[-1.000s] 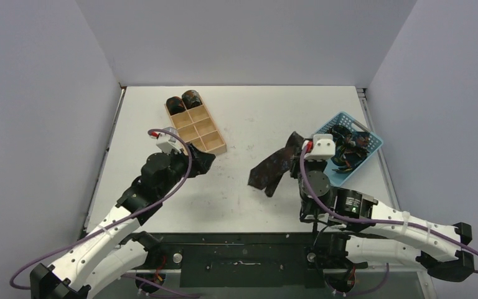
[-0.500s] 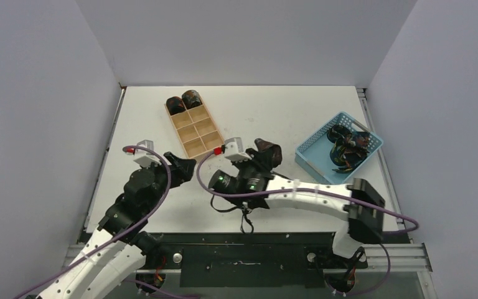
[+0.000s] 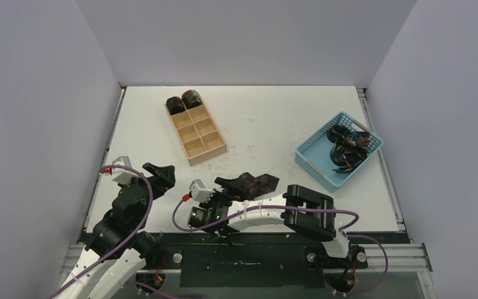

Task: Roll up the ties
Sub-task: Flatten out the tie at the center of the board.

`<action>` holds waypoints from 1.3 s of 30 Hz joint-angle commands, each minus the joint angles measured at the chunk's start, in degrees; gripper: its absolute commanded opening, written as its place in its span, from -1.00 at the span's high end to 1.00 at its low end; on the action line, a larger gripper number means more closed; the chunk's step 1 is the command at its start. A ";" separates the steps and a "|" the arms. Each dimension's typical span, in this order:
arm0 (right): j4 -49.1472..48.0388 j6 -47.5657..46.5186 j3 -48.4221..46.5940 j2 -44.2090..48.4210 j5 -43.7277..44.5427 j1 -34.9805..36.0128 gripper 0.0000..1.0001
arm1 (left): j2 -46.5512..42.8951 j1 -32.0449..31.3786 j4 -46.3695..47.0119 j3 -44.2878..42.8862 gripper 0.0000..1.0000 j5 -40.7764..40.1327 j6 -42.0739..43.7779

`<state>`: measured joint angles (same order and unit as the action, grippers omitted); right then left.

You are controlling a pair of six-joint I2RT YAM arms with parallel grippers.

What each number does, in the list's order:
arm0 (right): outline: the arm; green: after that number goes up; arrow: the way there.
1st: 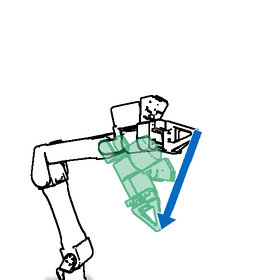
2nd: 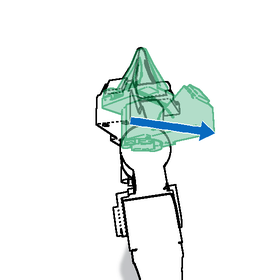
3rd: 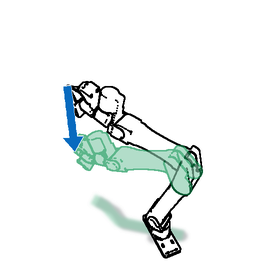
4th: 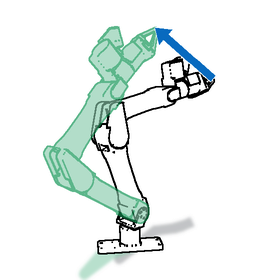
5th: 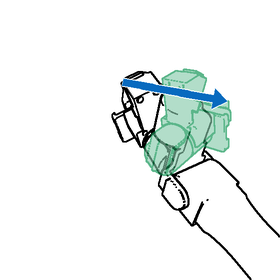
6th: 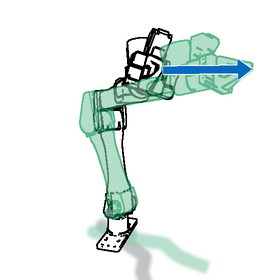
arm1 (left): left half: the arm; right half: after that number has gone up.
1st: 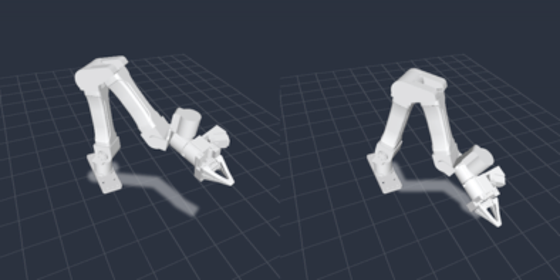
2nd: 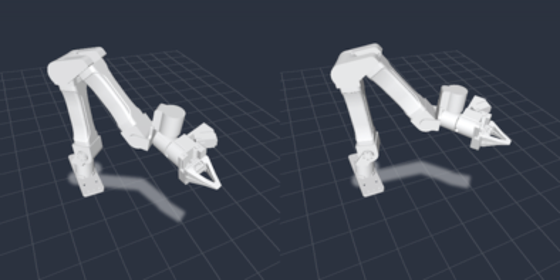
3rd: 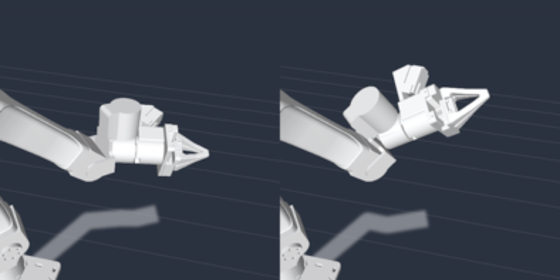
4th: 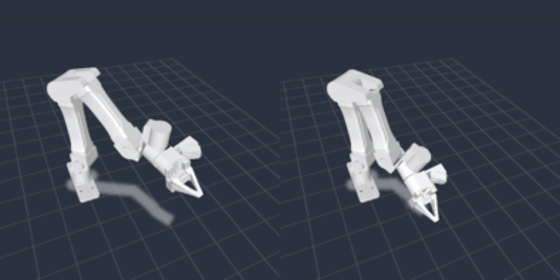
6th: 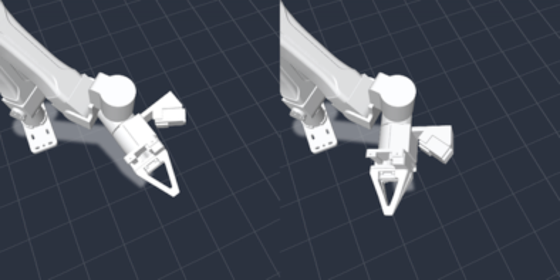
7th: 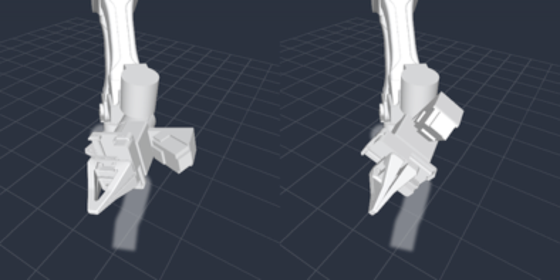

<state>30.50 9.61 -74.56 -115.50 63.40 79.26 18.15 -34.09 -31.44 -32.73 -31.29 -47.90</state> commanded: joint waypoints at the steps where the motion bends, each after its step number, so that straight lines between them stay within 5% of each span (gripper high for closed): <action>1: -7.58 0.09 -0.79 7.45 -10.67 -0.20 -0.91 | -0.53 0.16 -1.91 -3.25 -0.51 -5.57 1.58; 6: -11.31 9.58 12.00 24.22 -19.97 -6.36 -0.99 | 0.49 0.17 -0.69 -3.65 -0.53 -4.03 3.68; 11: -22.57 22.73 31.37 42.84 -42.69 -28.49 -0.91 | 3.68 0.16 5.48 -0.96 -0.52 3.93 4.33; 18: -27.74 29.88 38.74 45.02 -53.66 -40.24 -0.74 | 17.89 -0.20 19.23 -0.15 -0.55 26.89 6.94; 20: -28.64 31.17 39.94 46.19 -53.81 -41.65 -0.71 | 24.16 -2.74 19.00 -3.47 -0.81 31.02 10.24; 22: -28.55 31.81 40.82 47.23 -53.52 -42.92 -0.70 | 29.59 -10.21 16.75 -7.10 -0.97 24.72 15.67; 26: -28.15 32.89 42.98 48.74 -54.66 -46.48 -0.70 | 37.64 -27.84 16.60 -12.40 -0.93 11.50 27.42; 39: -30.06 33.99 47.15 50.38 -62.42 -52.05 -0.71 | 67.02 -32.24 11.98 -26.95 -0.93 6.72 40.16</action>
<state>3.46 43.11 -27.57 -67.42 3.36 27.75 80.95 -65.98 -18.11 -54.63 -22.22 -11.92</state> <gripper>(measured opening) 0.852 0.965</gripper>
